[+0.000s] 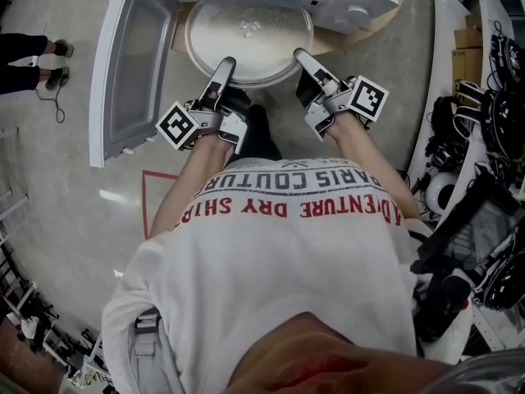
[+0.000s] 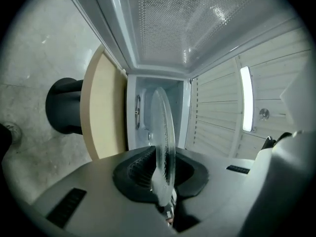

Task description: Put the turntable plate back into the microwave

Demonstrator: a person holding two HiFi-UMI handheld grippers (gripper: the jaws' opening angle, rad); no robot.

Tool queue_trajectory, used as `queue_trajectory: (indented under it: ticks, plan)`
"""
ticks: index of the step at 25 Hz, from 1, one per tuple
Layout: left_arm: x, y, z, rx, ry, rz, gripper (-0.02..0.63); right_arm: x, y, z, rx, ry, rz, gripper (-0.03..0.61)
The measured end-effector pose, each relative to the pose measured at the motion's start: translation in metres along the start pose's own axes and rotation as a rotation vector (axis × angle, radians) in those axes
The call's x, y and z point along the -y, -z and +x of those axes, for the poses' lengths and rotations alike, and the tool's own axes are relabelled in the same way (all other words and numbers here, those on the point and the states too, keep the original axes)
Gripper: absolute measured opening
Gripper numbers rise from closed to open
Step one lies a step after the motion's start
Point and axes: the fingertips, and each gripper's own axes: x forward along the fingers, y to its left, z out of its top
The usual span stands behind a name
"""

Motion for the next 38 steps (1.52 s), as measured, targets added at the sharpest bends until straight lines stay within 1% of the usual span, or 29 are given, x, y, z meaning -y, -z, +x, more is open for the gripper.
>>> queue_trajectory:
  ticks: [5, 9, 12, 17, 20, 22, 24, 27, 29, 33, 36, 38]
  plan:
    - [-0.016, -0.02, 0.019, 0.03, 0.016, 0.024, 0.031, 0.018, 0.002, -0.005, -0.009, 0.024, 0.012, 0.051]
    - [-0.023, -0.037, 0.035, 0.066, 0.029, 0.01, 0.031, 0.028, 0.008, -0.007, -0.035, 0.057, 0.005, 0.051]
    - [-0.024, -0.05, 0.046, 0.09, 0.037, 0.015, 0.031, 0.028, 0.008, -0.006, -0.037, 0.061, -0.001, 0.049]
    - [-0.03, -0.078, 0.078, 0.115, 0.026, 0.031, 0.031, 0.024, 0.006, 0.006, -0.045, 0.069, -0.005, 0.049]
    - [-0.034, -0.084, 0.097, 0.122, 0.023, 0.027, 0.031, 0.027, 0.003, 0.008, -0.043, 0.071, -0.016, 0.049]
    - [-0.035, -0.085, 0.108, 0.123, 0.019, 0.028, 0.031, 0.028, -0.004, 0.015, -0.025, 0.059, -0.03, 0.05]
    - [-0.034, -0.087, 0.116, 0.125, 0.015, 0.029, 0.031, 0.025, -0.014, 0.031, 0.001, 0.023, -0.035, 0.051]
    - [-0.036, -0.092, 0.123, 0.131, 0.011, 0.021, 0.031, 0.021, -0.027, 0.065, 0.043, -0.024, -0.018, 0.053]
    - [-0.041, -0.097, 0.128, 0.132, 0.008, 0.014, 0.031, 0.024, -0.033, 0.087, 0.064, -0.036, -0.006, 0.066]
    - [-0.047, -0.105, 0.134, 0.133, 0.001, 0.008, 0.031, 0.034, -0.042, 0.114, 0.116, -0.006, 0.015, 0.101]
    - [-0.047, -0.109, 0.138, 0.138, 0.0, -0.006, 0.031, 0.043, -0.049, 0.122, 0.158, 0.052, 0.024, 0.106]
    - [-0.049, -0.111, 0.142, 0.138, -0.001, -0.005, 0.031, 0.049, -0.051, 0.125, 0.18, 0.067, 0.043, 0.106]
